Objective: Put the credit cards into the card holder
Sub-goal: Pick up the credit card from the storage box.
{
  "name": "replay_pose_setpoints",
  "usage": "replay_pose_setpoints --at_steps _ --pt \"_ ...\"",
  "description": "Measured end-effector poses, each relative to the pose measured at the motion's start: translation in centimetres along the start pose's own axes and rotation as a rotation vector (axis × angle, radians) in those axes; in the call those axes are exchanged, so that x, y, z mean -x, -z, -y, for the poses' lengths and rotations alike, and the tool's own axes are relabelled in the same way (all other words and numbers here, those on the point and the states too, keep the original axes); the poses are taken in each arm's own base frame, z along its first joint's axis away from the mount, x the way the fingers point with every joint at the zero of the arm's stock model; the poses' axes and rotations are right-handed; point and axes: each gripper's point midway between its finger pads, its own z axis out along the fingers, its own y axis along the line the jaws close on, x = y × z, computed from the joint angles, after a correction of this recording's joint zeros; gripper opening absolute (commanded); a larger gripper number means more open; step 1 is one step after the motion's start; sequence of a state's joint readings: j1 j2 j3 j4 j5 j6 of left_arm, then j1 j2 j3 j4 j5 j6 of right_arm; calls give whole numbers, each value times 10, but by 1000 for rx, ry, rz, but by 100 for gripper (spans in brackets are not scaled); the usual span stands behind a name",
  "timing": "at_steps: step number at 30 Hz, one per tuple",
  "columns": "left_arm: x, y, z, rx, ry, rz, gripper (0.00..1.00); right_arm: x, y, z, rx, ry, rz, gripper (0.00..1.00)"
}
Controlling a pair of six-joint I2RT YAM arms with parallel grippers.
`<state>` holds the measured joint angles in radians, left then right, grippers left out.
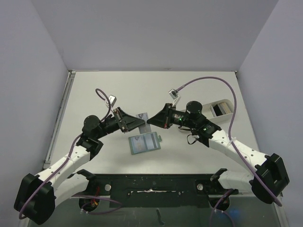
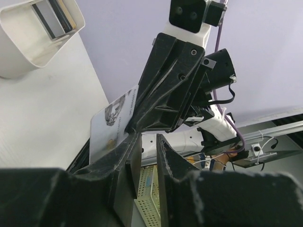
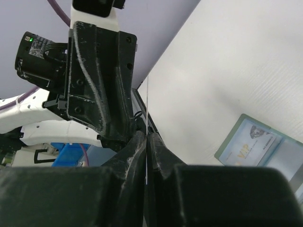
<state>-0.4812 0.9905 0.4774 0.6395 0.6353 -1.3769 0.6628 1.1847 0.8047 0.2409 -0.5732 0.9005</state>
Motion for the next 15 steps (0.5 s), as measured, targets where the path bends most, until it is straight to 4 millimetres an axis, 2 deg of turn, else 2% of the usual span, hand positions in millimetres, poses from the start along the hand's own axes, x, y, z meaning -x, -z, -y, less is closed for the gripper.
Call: replay_pose_setpoints --at_steps 2,5,9,15 --pt "0 1 4 -9 -8 4 31 2 0 2 -18 5 12 0" --pt "-1 5 7 -9 -20 10 34 3 5 7 -67 23 31 0" --pt "0 8 -2 43 -47 21 45 11 15 8 -116 70 71 0" --pt "8 8 -22 147 -77 57 46 22 19 -3 -93 107 122 0"
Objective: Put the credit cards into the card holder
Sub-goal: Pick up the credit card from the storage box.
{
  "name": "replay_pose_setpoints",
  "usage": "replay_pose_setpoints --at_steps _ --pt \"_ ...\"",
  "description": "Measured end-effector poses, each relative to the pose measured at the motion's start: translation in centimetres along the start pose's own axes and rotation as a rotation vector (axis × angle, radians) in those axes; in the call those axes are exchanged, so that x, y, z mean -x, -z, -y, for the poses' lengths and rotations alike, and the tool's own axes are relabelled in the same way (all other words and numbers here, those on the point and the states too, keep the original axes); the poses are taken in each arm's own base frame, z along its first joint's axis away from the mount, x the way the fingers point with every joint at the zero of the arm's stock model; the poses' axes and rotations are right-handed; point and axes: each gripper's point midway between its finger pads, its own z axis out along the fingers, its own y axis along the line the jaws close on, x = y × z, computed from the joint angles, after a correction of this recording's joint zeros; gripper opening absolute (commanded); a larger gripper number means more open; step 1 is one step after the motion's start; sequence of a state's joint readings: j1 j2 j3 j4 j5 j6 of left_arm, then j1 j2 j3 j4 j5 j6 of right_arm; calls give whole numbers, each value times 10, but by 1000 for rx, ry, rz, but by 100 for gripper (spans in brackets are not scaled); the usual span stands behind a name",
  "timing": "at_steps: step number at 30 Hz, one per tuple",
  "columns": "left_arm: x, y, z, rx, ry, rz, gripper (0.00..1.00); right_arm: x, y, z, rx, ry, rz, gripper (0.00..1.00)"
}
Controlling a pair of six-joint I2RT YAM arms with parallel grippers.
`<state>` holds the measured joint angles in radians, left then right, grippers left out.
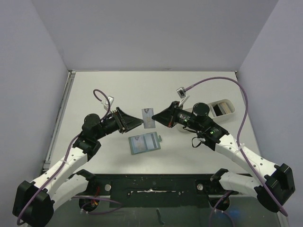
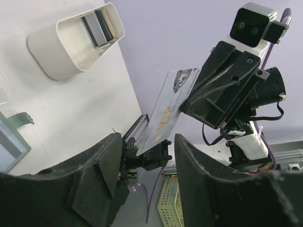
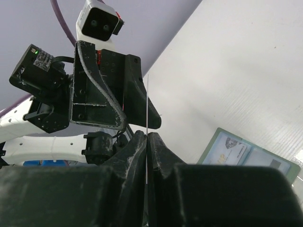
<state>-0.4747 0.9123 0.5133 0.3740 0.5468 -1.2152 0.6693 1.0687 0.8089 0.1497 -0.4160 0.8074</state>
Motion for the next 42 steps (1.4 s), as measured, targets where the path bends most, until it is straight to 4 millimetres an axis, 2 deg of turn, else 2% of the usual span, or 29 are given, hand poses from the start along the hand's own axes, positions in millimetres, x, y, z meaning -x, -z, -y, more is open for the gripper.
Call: replay_pose_setpoints --at_steps 5,8,12,16,21,25,29,34,38,42 --pt "0 -1 -2 4 -5 -2 45 1 -1 -3 22 -3 12 0" --pt "1 -1 3 -20 -7 5 34 -2 -2 -3 31 -7 13 0" --pt "3 1 9 -72 2 19 11 -11 -3 2 35 -26 -5 0" --pt "3 2 10 -99 5 25 0 -17 -9 8 29 -41 -23 0" --pt "3 2 11 -114 5 22 1 -24 -12 14 22 -66 -37 0" --pt "3 2 8 -105 -6 22 34 -25 -12 15 17 -70 -35 0" --pt "3 5 -4 -52 -2 23 44 -25 -9 14 9 -66 -34 0" --pt "4 7 -15 18 -5 26 46 -21 -2 6 23 -45 -20 0" --pt "4 8 -17 30 -8 29 33 -21 -1 4 31 -46 -22 0" --pt "6 7 -10 0 1 28 30 -24 -2 -3 59 -56 -30 0"
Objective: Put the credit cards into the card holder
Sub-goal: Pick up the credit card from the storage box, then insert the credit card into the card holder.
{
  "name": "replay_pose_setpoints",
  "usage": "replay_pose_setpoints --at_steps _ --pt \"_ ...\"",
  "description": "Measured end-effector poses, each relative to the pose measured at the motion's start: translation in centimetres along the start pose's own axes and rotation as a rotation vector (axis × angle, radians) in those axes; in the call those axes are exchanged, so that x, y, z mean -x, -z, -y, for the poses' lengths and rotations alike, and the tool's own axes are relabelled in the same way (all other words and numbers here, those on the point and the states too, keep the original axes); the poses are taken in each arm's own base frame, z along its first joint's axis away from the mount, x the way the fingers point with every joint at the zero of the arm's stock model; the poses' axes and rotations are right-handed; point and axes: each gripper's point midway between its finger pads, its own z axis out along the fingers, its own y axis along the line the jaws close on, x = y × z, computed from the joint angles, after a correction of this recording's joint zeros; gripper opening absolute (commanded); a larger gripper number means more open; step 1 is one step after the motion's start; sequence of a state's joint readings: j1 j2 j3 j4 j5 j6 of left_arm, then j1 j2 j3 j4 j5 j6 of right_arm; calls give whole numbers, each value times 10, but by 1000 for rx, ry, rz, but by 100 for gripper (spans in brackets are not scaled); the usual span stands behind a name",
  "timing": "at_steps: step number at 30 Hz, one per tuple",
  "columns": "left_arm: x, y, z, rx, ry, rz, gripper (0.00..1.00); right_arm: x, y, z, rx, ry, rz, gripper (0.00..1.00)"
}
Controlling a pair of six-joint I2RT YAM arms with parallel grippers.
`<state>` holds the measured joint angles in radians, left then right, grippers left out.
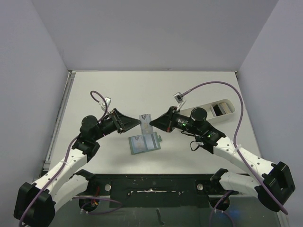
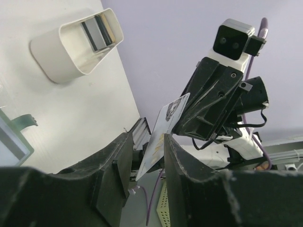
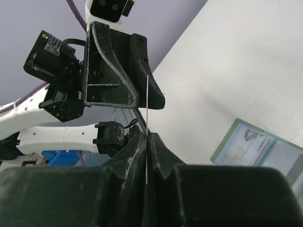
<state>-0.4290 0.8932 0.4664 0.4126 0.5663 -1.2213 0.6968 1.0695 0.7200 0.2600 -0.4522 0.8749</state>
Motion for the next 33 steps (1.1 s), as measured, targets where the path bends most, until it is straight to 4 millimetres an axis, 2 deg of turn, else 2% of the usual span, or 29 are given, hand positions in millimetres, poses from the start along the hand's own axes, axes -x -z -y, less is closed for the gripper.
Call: replay_pose_setpoints --at_steps 2,6,8,11,14,17,19,26,29,33 --pt "0 -1 6 -29 9 -7 27 -1 0 -4 19 -4 -4 0" --pt "-2 -1 14 -71 21 -21 2 -3 -3 -7 49 -20 -8 0" --pt "-2 0 15 -80 29 -21 0 -4 -5 -6 51 -30 -12 0" --pt "-3 1 15 -88 32 -25 0 -6 -6 -2 42 -40 -17 13" --pt "-4 2 15 -86 32 -28 0 -8 -6 4 14 -41 -19 33" --pt "-4 5 7 -47 33 -25 0 -15 -4 20 -63 -43 -34 54" --pt "-4 6 -3 -2 33 -14 0 -20 -1 33 -129 -38 -44 59" --pt "0 11 -44 224 14 7 0 -25 15 81 -399 2 -64 62" --pt "3 11 -58 313 -2 1 0 -30 13 105 -518 7 -115 60" --pt "6 15 -75 414 -23 -1 0 -49 5 135 -660 35 -229 60"
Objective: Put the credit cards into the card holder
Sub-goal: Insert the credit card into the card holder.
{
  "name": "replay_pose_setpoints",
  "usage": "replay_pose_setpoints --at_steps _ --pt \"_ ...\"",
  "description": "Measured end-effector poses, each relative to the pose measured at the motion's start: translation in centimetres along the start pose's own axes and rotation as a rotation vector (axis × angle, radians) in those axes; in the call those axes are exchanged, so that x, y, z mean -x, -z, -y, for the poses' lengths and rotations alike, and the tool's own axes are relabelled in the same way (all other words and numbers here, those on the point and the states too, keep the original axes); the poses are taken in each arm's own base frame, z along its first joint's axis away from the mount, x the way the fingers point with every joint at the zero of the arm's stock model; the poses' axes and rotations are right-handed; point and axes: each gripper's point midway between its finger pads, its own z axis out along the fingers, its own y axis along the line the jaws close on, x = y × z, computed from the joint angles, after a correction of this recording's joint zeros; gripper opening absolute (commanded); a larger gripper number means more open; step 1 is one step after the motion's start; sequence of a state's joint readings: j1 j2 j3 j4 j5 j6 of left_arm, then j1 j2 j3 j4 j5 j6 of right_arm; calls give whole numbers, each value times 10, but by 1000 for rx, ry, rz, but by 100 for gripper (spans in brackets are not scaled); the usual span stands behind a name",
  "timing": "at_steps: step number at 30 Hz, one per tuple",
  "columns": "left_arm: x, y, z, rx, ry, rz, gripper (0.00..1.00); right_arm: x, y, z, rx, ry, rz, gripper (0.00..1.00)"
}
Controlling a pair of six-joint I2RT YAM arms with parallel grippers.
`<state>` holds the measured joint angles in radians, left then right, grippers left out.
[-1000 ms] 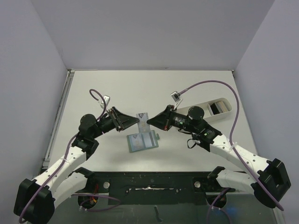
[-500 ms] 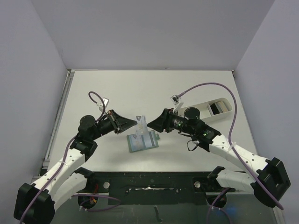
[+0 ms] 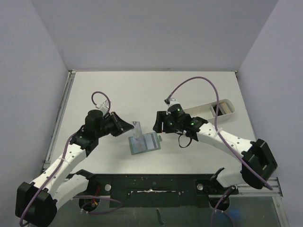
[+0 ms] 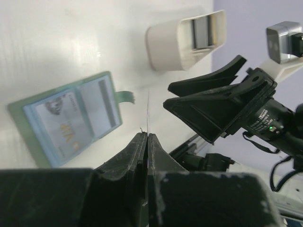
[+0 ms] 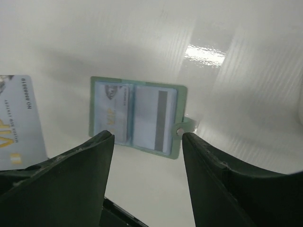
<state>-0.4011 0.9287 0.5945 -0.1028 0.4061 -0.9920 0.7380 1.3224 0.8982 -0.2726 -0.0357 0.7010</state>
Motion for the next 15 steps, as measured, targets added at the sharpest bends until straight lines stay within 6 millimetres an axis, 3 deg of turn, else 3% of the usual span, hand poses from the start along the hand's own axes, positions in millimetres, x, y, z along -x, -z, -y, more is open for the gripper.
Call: replay_pose_setpoints --at_steps 9,15 --pt "3 -8 -37 203 -16 -23 0 -20 -41 29 -220 128 -128 57" --pt "1 -9 -57 296 -35 -41 0 -36 -57 43 -266 149 -195 46"
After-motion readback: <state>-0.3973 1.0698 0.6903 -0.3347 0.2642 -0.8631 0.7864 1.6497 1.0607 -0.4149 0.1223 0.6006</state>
